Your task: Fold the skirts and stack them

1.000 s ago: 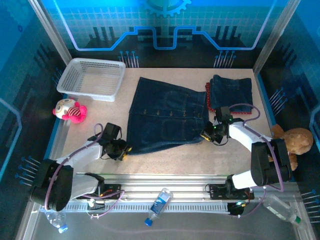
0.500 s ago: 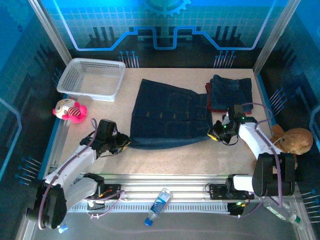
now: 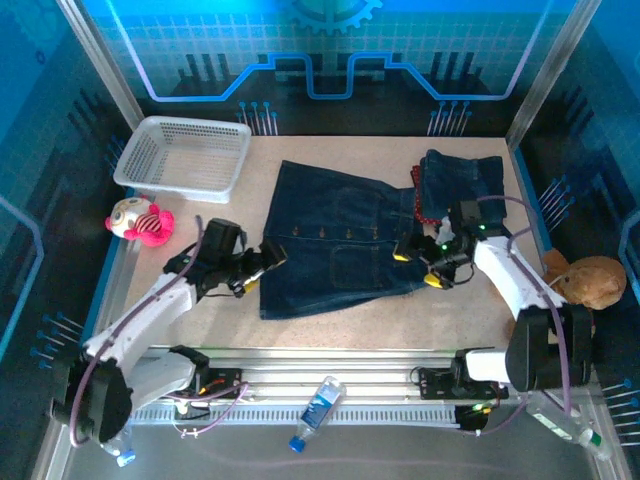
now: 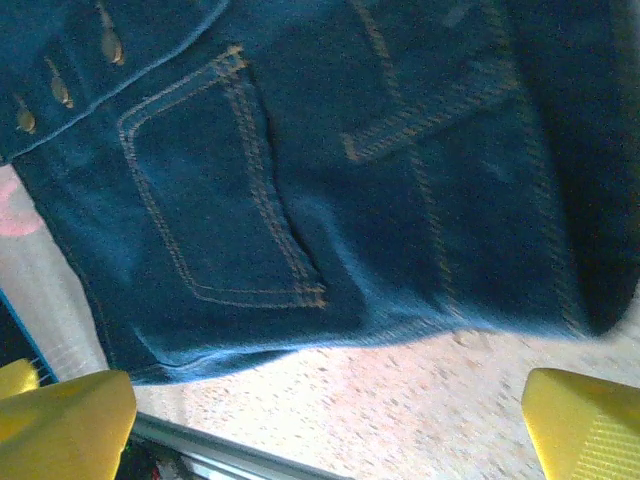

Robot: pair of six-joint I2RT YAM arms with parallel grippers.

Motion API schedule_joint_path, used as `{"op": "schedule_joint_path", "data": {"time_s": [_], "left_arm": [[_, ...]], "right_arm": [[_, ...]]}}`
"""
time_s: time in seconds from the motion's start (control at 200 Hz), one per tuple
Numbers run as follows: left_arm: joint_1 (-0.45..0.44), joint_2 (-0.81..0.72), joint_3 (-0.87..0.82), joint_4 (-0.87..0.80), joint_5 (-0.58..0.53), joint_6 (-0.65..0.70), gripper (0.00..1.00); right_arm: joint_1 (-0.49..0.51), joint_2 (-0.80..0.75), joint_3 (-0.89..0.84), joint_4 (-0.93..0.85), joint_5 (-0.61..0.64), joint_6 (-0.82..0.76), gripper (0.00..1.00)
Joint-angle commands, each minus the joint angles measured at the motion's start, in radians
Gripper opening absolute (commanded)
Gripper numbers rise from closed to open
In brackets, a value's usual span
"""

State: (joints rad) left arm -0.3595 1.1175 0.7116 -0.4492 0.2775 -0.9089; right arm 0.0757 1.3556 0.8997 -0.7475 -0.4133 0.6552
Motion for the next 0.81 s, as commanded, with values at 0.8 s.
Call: {"op": "schedule_joint_path", "data": {"time_s": [0.8], "left_arm": [[0.214,0.230,0.128,-0.082,0.050,0.193,0.99]], "right_arm": [[0.246,0.341,0.318,0.117,0.054,0.051,1.00]]}}
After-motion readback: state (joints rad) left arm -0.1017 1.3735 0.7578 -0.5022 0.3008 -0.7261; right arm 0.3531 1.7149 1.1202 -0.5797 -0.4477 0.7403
